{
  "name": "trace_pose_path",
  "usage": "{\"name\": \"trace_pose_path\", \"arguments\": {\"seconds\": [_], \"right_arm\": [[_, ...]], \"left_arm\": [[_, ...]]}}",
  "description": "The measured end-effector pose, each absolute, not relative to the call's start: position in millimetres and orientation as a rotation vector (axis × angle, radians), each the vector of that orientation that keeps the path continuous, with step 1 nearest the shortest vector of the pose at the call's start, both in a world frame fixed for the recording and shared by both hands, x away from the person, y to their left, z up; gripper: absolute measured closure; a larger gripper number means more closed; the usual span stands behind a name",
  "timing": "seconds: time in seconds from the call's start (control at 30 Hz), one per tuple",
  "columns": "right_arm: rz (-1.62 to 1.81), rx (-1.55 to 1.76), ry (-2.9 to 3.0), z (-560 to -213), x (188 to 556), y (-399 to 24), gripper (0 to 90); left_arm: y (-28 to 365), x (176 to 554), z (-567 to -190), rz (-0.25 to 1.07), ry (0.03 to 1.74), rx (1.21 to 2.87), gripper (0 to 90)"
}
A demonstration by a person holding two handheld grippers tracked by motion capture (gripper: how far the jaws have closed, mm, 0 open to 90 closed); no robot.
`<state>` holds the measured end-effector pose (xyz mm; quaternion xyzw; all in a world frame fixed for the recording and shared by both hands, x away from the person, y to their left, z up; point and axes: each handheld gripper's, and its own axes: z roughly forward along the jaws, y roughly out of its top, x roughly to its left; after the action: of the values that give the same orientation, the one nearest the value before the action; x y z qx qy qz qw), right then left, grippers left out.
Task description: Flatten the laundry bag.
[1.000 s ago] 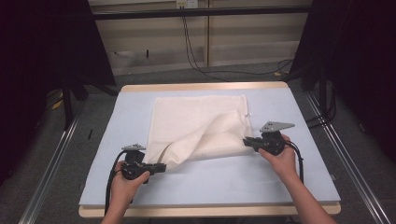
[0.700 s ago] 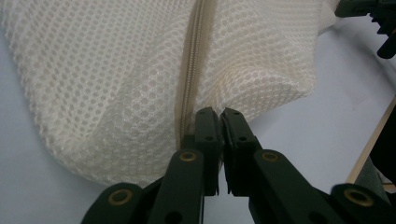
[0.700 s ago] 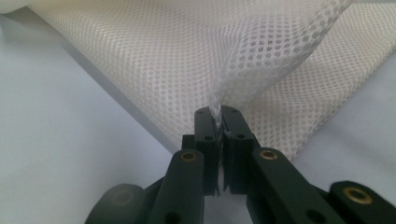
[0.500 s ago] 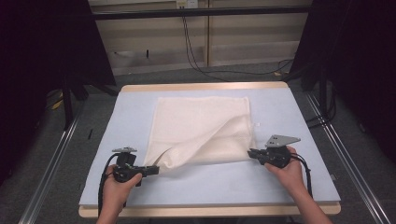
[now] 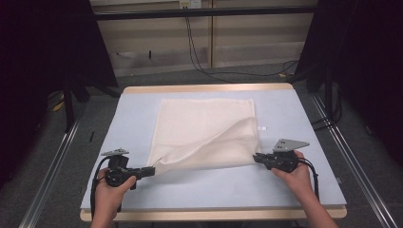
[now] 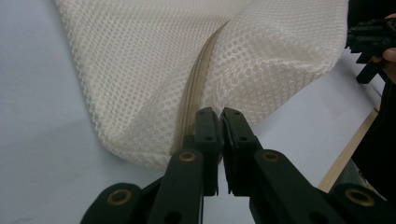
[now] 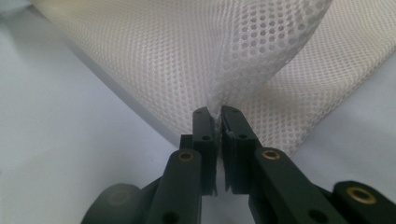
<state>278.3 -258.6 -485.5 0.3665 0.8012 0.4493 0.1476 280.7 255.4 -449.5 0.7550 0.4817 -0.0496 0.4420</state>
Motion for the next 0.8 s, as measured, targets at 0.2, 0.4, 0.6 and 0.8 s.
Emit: {"name": "trace_pose_path", "arguments": {"seconds": [0.2,0.4,0.6,0.8], "right_arm": [[1.290,1.156,2.274,-480,277,-269,70.4],[1.268,1.240,2.167,-471,281,-288,73.4],[1.320,1.281,2.126,-472,297,-285,73.8],[1.365,1.159,2.295,-476,298,-273,72.1]], "left_arm": [[258,279,-451,-0.138,1.186,1.892,85.3],[259,279,-450,-0.135,1.183,1.888,85.4],[258,279,-450,-0.138,1.180,1.890,85.4],[259,280,-451,-0.137,1.172,1.882,84.6]]}}
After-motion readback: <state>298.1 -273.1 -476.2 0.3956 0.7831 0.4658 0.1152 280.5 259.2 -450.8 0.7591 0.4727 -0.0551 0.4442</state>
